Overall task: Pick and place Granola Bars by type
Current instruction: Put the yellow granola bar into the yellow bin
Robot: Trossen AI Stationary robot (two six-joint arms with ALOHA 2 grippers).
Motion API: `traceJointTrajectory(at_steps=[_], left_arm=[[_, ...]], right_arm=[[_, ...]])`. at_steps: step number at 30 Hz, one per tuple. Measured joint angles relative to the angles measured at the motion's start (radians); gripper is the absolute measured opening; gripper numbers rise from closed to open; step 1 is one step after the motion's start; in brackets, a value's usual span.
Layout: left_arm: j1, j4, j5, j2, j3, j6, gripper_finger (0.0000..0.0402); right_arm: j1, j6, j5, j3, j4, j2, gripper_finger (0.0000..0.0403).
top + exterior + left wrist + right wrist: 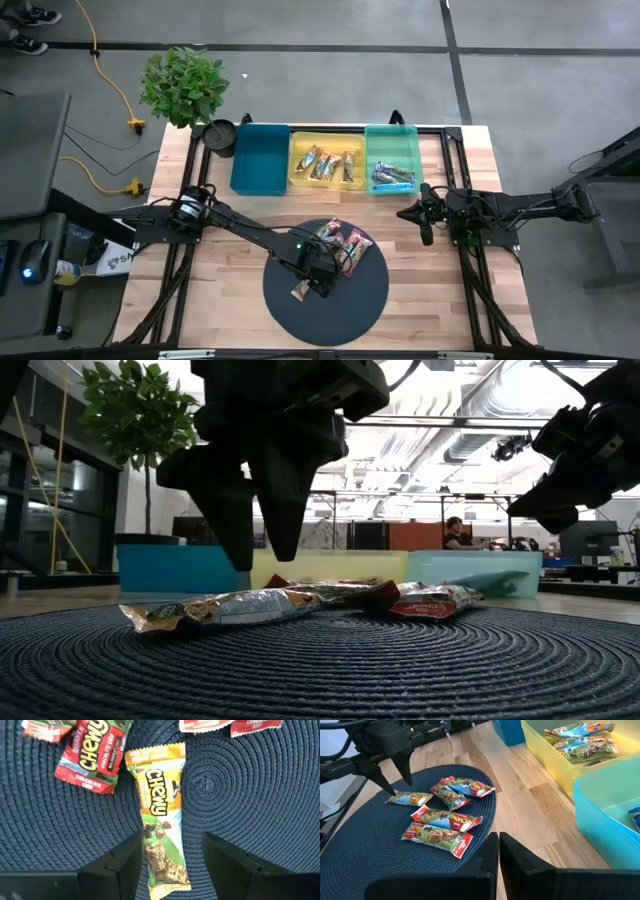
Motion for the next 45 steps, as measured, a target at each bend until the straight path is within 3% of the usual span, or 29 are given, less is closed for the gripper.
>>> traceJointTrajectory(at_steps=[26,37,45], left_arm=[[0.002,0.009,0.027,0.079,0.000,0.020,0.0194],[0.002,0.015,0.045,0.080,0.000,0.031,0.0116],[0.002,0.013,0.059,0.074,0.000,0.034,0.0092]], right_arm=[[0.000,0.000,0.000,-0.001,0.001,0.007,0.0000],[0.000,0.000,0.000,-0.001,0.001,0.007,0.0000],[0.000,0.000,0.000,-0.001,0.001,0.007,0.0000]])
